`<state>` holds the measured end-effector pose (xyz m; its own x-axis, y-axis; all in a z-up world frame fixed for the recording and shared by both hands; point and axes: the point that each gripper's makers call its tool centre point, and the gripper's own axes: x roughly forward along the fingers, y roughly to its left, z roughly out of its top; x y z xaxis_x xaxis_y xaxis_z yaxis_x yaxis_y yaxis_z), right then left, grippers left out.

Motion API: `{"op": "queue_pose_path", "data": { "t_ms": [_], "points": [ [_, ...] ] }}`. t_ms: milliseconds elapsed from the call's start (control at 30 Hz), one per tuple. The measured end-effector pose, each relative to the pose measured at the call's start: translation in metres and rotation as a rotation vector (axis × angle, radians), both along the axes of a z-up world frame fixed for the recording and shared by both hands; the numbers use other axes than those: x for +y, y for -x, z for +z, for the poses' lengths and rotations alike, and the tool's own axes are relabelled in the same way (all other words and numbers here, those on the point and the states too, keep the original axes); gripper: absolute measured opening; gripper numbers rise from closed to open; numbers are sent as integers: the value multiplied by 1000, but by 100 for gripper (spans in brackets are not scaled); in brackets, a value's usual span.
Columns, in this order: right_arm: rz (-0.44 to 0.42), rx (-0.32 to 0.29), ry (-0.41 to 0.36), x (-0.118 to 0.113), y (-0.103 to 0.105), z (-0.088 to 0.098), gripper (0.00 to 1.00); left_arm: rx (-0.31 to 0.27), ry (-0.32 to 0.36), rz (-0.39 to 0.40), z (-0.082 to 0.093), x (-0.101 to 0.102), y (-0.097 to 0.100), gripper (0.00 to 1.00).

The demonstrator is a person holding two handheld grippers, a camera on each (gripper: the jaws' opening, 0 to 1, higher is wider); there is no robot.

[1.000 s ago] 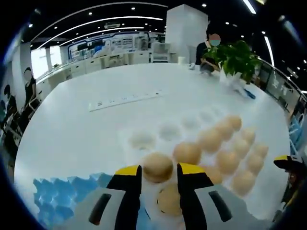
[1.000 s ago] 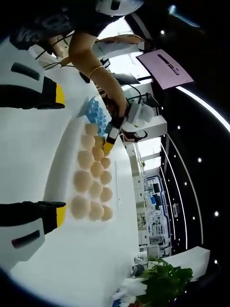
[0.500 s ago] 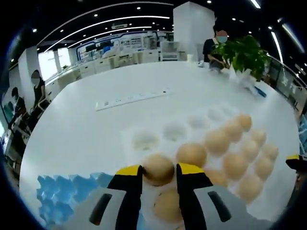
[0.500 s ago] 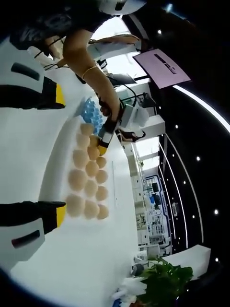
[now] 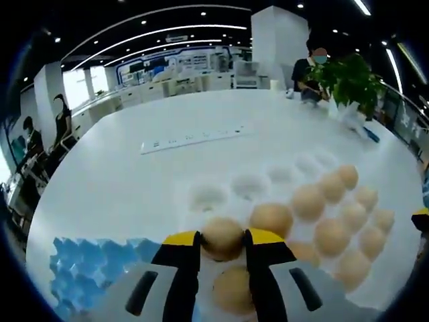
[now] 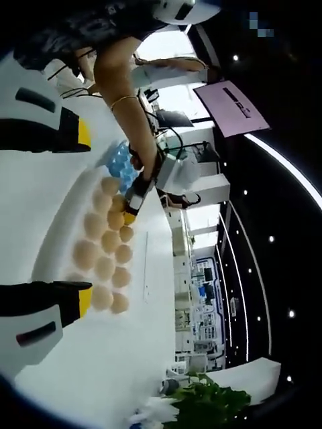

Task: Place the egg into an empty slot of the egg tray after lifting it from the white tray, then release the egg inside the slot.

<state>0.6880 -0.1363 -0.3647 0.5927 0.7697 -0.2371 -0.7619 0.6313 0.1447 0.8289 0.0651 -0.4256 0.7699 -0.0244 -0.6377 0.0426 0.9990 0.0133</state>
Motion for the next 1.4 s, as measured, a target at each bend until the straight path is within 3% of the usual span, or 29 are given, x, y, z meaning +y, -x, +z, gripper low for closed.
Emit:
{"op": "queue_pose_path", "data": {
  "t_ms": [400,533,800,1400],
  "points": [
    [-36,19,-15,-4,7,-5,81,-6,26,20,1,-1,1,25],
    [-44,24,13,-9,7,-10,81,-6,38,18,2,-1,1,25],
    [-55,30,-22,-8,3,-8,81,-12,50,3,5,0,2,25],
    [-57,43,-39,-6,5,-13,82,-44,57,-20,20,3,7,25]
  ]
}}
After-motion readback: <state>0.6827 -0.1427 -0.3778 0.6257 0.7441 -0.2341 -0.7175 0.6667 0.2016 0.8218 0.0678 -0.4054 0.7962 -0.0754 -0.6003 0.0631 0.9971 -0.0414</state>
